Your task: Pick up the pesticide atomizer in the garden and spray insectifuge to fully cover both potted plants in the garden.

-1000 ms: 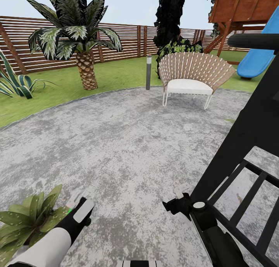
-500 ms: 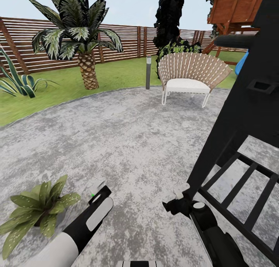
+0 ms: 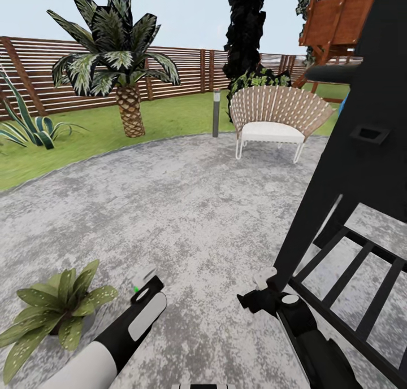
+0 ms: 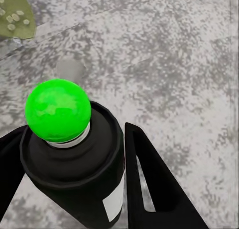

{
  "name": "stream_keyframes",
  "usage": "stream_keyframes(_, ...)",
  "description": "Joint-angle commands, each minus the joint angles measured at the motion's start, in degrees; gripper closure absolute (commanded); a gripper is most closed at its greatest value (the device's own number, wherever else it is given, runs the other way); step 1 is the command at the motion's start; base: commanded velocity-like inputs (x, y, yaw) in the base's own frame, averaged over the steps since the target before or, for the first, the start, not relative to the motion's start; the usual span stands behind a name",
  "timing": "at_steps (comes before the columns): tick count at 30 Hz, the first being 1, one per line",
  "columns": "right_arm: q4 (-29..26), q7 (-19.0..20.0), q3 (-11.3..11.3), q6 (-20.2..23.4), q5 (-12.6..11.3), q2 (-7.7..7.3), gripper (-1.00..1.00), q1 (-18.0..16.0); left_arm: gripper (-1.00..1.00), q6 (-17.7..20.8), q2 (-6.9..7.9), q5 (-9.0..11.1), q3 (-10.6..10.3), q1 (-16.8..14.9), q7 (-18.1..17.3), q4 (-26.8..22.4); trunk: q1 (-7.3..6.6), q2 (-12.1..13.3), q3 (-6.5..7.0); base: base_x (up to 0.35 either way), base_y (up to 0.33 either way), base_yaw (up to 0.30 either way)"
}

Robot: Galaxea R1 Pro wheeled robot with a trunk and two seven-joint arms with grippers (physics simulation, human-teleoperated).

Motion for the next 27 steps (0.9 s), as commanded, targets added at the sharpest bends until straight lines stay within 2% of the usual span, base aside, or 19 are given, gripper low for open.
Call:
stream_keyframes(1, 0.0, 0.0, 0.0, 0.0, 0.0, -0.01, -1.0, 0.0, 1.0, 0.0, -0.12, 0.0, 0.0, 0.0, -1.2, 0.6, -0.02, 0.0, 0.23, 0.0, 0.0, 0.0)
stream_keyframes(4, 0.1, 0.0, -0.1, 0.0, 0.1, -0.03, -1.0, 0.0, 1.0, -0.1, -0.6, 0.0, 0.0, 0.1, -3.3, 2.4, -0.1, 0.1, 0.89, 0.0, 0.0, 0.0)
stream_keyframes(10, 0.5, 0.1, 0.0, 0.0, 0.1, 0.0, -1.0, 0.0, 1.0, -0.1, -0.74, 0.1, 0.1, 0.3, -3.9, 3.3, -0.25, 0.1, 2.22, 0.0, 0.0, 0.005)
stream_keyframes(15, 0.2, 0.0, 0.0, 0.3, 0.0, -0.03, -1.0, 0.0, 1.0, -0.1, -1.08, -0.1, 0.0, 0.3, -3.9, 2.1, -0.38, 0.2, 3.33, 0.0, 0.0, 0.234)
stream_keyframes(16, -0.2, -0.1, 0.0, 0.2, 0.2, -0.03, -1.0, 0.0, 1.0, 4.6, 0.26, 0.1, 0.1, 5.7, -0.4, -16.0, -0.41, 0.2, 3.55, 0.0, 0.0, 0.175)
stream_keyframes(17, -0.2, -0.1, -0.1, 0.2, 0.3, -0.03, -1.0, 0.0, 1.0, 7.0, 1.57, 0.1, 0.1, 7.9, 1.7, -22.8, -0.44, 0.2, 3.77, 0.0, 0.0, 0.214)
stream_keyframes(18, -0.2, -0.1, 0.0, 0.2, 0.3, -0.03, -1.0, 0.0, 1.0, 8.0, 2.91, 0.2, 0.1, 9.2, 2.5, -27.2, -0.46, 0.2, 4.0, 0.0, 0.0, 0.239)
stream_keyframes(20, -0.2, -0.1, 0.0, 0.2, 0.3, -0.03, -1.0, 0.0, 1.0, 8.9, 4.87, 0.2, 0.2, 10.7, 3.2, -32.3, -0.51, 0.3, 4.44, 0.0, 0.0, 0.254)
stream_keyframes(22, -0.1, -0.1, 0.0, 0.2, 0.3, -0.03, -1.0, 0.0, 1.0, 10.0, 6.19, 0.2, 0.2, 11.6, 3.4, -35.5, -0.56, 0.3, 4.88, 0.0, 0.0, 0.264)
stream_keyframes(25, -0.1, -0.1, 0.0, 0.2, 0.4, -0.03, -1.0, 0.0, 1.0, 11.3, 6.57, 0.2, 0.1, 11.9, 3.4, -36.9, -0.64, 0.3, 5.55, 0.0, 0.0, 0.258)
stream_keyframes(27, -0.1, -2.3, 0.0, 0.2, 0.3, -0.03, -1.0, 0.0, 1.0, 12.0, 6.64, -0.1, -0.2, 12.0, 3.4, -37.4, -0.69, 0.4, 5.99, 0.0, 0.0, 0.189)
